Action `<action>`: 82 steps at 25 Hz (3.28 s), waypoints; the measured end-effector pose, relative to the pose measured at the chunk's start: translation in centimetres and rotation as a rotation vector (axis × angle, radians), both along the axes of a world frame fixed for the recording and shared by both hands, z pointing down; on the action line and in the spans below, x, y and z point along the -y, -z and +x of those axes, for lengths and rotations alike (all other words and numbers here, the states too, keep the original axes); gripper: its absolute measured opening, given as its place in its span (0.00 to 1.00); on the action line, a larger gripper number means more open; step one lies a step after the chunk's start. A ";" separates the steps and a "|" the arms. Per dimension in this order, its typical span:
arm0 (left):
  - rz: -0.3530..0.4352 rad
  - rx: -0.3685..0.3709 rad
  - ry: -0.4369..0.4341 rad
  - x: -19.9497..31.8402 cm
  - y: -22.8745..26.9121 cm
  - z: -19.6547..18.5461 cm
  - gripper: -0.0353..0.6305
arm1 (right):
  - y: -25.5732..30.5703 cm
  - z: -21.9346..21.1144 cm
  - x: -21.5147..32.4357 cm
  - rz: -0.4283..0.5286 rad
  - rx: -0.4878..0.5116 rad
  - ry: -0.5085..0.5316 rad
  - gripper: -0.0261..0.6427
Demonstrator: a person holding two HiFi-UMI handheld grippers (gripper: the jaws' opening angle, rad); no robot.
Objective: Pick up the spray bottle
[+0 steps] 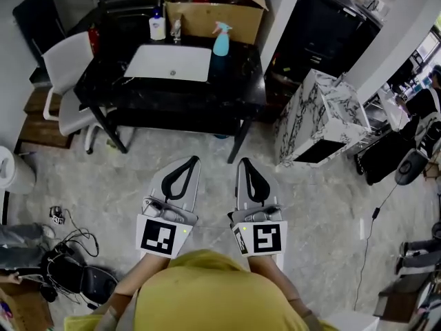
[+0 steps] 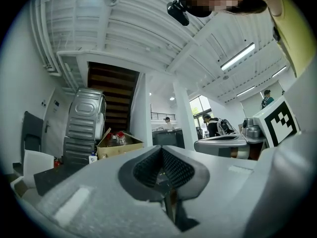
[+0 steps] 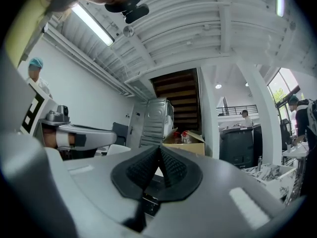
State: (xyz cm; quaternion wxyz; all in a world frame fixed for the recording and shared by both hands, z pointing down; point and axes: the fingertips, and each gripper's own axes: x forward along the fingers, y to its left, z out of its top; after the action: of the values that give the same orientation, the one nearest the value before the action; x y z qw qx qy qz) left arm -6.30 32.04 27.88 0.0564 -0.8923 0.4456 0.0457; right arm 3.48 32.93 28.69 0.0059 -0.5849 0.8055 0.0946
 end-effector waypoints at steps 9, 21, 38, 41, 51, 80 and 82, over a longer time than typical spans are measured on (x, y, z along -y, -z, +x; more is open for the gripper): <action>-0.005 0.008 -0.089 12.7 0.4 -0.5 0.06 | 0.7 -0.9 12.2 0.010 -0.008 -0.086 0.04; -0.043 -0.019 -0.143 21.3 -1.3 -1.2 0.06 | -0.5 -1.5 19.8 -0.022 -0.018 -0.137 0.06; -0.014 -0.009 -0.104 35.2 -2.2 1.7 0.06 | -1.4 1.4 36.1 -0.001 -0.012 -0.069 0.08; -0.014 -0.017 -0.098 39.2 -2.1 3.3 0.06 | -1.3 2.6 40.4 -0.003 -0.021 -0.057 0.08; -0.047 -0.011 -0.047 50.7 -2.7 7.2 0.06 | -2.5 6.0 52.8 -0.040 -0.036 0.009 0.13; -0.152 0.076 -0.068 64.8 -8.5 9.4 0.06 | -11.9 5.9 68.8 -0.232 -0.052 0.034 0.24; -0.161 0.090 -0.068 65.5 -9.0 9.5 0.06 | -12.8 6.0 69.7 -0.246 -0.069 0.034 0.25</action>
State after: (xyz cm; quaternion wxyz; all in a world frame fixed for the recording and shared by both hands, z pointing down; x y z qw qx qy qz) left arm 3.18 -33.44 36.87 0.0027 -0.9096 0.4144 -0.0287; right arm 9.46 -36.75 41.53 -0.0920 -0.5639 0.8205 0.0150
